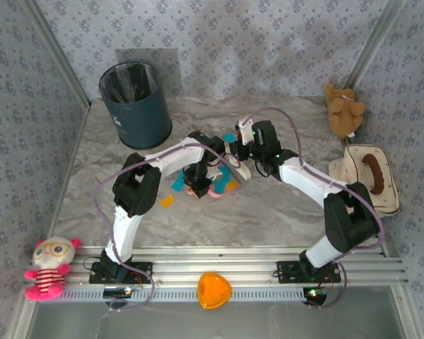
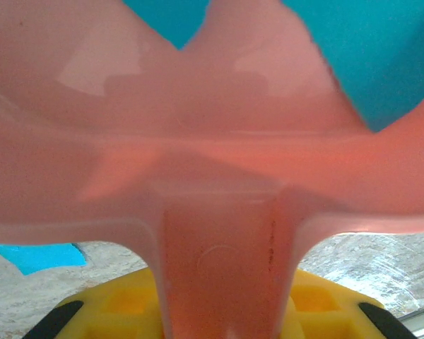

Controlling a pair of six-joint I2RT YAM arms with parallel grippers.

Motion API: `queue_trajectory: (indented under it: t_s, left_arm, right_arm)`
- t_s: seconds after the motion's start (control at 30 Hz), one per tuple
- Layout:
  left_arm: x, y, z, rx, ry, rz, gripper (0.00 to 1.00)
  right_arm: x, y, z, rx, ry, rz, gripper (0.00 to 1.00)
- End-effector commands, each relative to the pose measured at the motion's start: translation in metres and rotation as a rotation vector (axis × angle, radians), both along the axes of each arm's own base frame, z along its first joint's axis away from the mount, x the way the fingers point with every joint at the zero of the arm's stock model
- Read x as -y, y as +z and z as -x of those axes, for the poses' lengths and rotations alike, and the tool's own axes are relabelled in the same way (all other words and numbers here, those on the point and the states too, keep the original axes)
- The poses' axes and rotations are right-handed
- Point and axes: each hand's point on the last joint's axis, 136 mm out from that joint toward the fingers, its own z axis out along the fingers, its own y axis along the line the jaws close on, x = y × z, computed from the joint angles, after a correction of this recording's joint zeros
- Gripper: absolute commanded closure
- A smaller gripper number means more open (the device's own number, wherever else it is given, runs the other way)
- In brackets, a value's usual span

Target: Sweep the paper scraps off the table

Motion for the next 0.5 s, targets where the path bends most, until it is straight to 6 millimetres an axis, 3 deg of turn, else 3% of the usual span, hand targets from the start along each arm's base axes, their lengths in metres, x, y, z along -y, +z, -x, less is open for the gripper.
queue_trajectory:
  t_s: [0.0, 0.47]
  left_arm:
    - [-0.006, 0.0, 0.005, -0.02, 0.013, -0.023, 1.0]
    - [-0.006, -0.002, 0.005, -0.025, 0.009, -0.019, 1.0]
  right_arm:
    - [-0.011, 0.012, 0.014, -0.025, 0.052, -0.047, 1.0]
    - [-0.009, 0.026, 0.019, -0.012, 0.036, -0.094, 1.0]
